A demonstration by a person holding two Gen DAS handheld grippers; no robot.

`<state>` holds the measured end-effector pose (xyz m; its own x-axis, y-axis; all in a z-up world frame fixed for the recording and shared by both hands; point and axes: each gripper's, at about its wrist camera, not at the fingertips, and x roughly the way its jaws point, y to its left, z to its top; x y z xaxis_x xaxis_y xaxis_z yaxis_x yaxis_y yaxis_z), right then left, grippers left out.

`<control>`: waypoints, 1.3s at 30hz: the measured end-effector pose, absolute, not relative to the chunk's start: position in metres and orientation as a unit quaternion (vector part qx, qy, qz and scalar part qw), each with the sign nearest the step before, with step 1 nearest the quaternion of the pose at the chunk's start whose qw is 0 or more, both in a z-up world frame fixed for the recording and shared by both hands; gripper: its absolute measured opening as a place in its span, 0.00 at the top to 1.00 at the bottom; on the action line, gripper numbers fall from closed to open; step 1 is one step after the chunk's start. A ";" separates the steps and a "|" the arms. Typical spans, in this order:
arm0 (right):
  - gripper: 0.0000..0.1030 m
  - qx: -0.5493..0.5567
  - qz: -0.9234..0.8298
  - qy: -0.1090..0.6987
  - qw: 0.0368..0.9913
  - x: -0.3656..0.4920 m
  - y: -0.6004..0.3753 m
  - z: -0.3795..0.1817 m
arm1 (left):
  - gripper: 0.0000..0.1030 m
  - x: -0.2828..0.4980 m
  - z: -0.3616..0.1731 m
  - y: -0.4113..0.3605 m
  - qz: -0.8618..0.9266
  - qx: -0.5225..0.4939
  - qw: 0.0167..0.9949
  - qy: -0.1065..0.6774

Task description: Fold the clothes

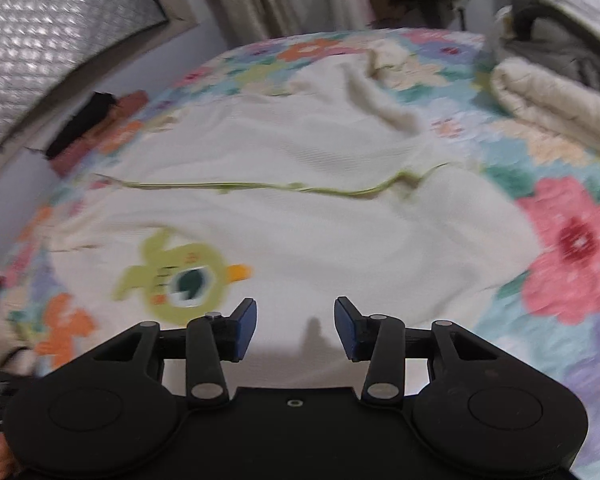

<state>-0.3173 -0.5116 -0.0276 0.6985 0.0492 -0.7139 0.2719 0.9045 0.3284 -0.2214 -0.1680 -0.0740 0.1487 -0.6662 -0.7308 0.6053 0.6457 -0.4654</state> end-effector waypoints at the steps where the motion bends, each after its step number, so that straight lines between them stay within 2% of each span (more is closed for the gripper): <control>1: 0.50 0.217 -0.051 0.381 0.897 -0.318 -0.505 -0.028 | 0.64 -0.219 -0.075 -0.167 -0.418 -0.036 0.757 0.501; 2: 0.50 0.212 -0.041 0.385 0.897 -0.318 -0.497 -0.028 | 0.42 -0.216 -0.076 -0.165 -0.417 -0.046 0.755 0.504; 7: 0.50 0.168 -0.013 0.390 0.905 -0.319 -0.459 -0.021 | 0.40 -0.201 -0.081 -0.167 -0.418 -0.087 0.745 0.512; 12: 0.47 0.218 0.006 0.374 0.902 -0.326 -0.448 -0.017 | 0.37 -0.192 -0.094 -0.203 -0.431 -0.041 0.743 0.510; 14: 0.45 0.258 0.003 0.366 0.894 -0.333 -0.445 -0.021 | 0.44 -0.195 -0.097 -0.212 -0.436 -0.021 0.748 0.500; 15: 0.45 0.277 0.000 0.362 0.890 -0.337 -0.444 -0.023 | 0.75 -0.198 -0.094 -0.213 -0.448 -0.017 0.748 0.490; 16: 0.44 0.286 -0.003 0.360 0.888 -0.341 -0.440 -0.024 | 0.92 -0.201 -0.092 -0.213 -0.459 -0.014 0.747 0.481; 17: 0.44 0.296 -0.005 0.357 0.886 -0.345 -0.436 -0.026 | 0.97 -0.202 -0.089 -0.211 -0.463 -0.018 0.747 0.477; 20: 0.40 0.299 -0.016 0.351 0.887 -0.351 -0.423 -0.027 | 0.97 -0.210 -0.076 -0.204 -0.471 -0.012 0.762 0.445; 28: 0.40 0.255 -0.021 0.368 0.894 -0.346 -0.379 -0.036 | 0.98 -0.237 -0.042 -0.178 -0.514 -0.010 0.764 0.390; 35: 0.40 0.227 -0.047 0.332 0.914 -0.363 -0.365 -0.024 | 0.98 -0.259 -0.010 -0.159 -0.558 -0.021 0.756 0.342; 39: 0.40 0.266 -0.068 0.294 0.915 -0.374 -0.377 -0.021 | 0.98 -0.270 0.012 -0.152 -0.592 -0.043 0.740 0.315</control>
